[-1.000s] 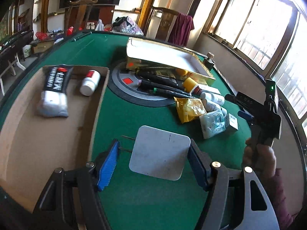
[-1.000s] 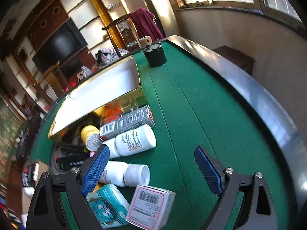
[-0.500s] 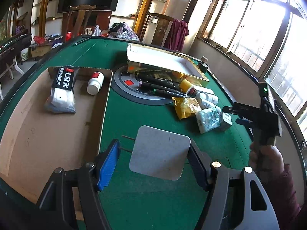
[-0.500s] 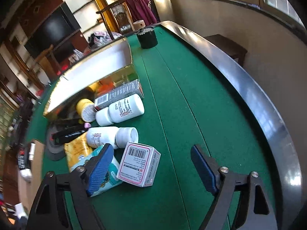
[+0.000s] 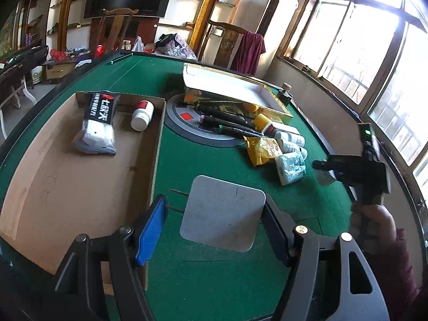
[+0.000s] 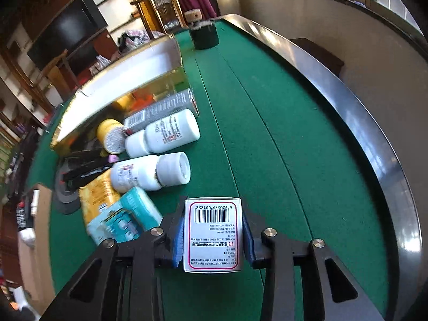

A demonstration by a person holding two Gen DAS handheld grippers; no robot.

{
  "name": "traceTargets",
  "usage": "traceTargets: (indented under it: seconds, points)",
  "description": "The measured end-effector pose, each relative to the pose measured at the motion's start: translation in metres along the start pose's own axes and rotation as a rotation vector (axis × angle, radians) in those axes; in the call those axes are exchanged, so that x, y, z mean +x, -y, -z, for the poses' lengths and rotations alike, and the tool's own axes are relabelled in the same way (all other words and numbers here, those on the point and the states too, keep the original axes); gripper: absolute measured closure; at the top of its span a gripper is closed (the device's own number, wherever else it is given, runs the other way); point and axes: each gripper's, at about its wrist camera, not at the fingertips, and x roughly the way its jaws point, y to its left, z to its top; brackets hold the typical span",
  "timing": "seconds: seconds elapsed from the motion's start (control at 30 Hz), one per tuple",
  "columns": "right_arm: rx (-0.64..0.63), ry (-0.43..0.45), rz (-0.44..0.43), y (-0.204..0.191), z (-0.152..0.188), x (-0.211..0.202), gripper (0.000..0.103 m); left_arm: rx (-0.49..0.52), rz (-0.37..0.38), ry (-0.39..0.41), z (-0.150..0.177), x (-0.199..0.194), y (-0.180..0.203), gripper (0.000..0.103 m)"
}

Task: Organize objects
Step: 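Carry the white box into the tray with the left gripper while the right gripper grasps the barcode box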

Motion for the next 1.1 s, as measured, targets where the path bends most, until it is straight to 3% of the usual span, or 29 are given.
traceTargets:
  seconds: [0.1, 0.23, 0.43, 0.6, 0.73, 0.87, 1.1]
  points:
    - [0.001, -0.001, -0.087, -0.007, 0.001, -0.018, 0.065, -0.029, 0.002, 0.008, -0.006, -0.010, -0.014, 0.034]
    - [-0.067, 0.014, -0.194, -0.045, 0.000, -0.041, 0.065, -0.075, -0.040, 0.040, -0.019, -0.033, -0.047, 0.034]
    - [-0.201, -0.054, -0.394, -0.141, 0.013, -0.044, 0.065, -0.117, -0.197, 0.077, -0.052, -0.055, -0.108, 0.034]
    - [-0.309, -0.163, -0.515, -0.229, 0.035, -0.028, 0.065, -0.094, -0.296, 0.046, -0.083, -0.031, -0.146, 0.034]
    - [-0.379, -0.234, -0.543, -0.289, 0.060, -0.009, 0.065, -0.099, -0.316, -0.012, -0.094, 0.003, -0.168, 0.034]
    - [-0.445, -0.250, -0.488, -0.335, 0.076, 0.018, 0.065, -0.081, -0.351, -0.048, -0.103, 0.036, -0.182, 0.034]
    - [-0.473, -0.269, -0.379, -0.355, 0.083, 0.062, 0.064, -0.059, -0.373, -0.071, -0.115, 0.072, -0.197, 0.034]
